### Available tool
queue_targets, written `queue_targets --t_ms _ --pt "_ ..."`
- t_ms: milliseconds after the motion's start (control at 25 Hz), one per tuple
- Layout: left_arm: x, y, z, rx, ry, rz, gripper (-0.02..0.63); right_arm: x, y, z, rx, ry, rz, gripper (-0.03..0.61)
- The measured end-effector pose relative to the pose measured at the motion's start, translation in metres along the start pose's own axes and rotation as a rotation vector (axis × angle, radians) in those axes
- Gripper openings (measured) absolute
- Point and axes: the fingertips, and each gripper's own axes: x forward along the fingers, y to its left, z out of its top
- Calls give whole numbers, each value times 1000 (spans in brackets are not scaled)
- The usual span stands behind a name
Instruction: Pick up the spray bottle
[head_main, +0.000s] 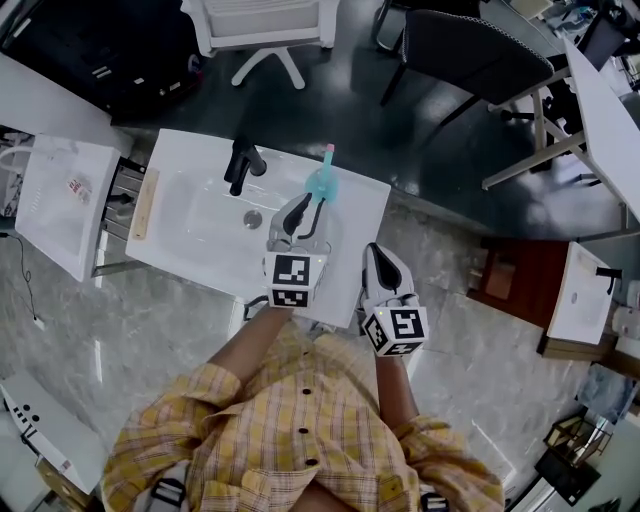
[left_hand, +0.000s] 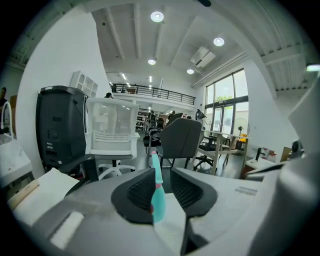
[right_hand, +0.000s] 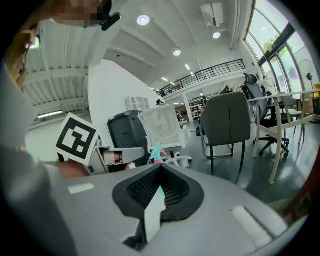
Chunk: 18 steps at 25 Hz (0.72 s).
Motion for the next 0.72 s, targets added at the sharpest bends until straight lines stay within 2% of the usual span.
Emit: queue_targets --t_ms 360,720 --pt "30 4 -1 0 24 8 115 6 -5 -6 7 17 -11 2" --pt "52 9 -6 25 52 18 118 8 -10 -10 12 30 -23 2"
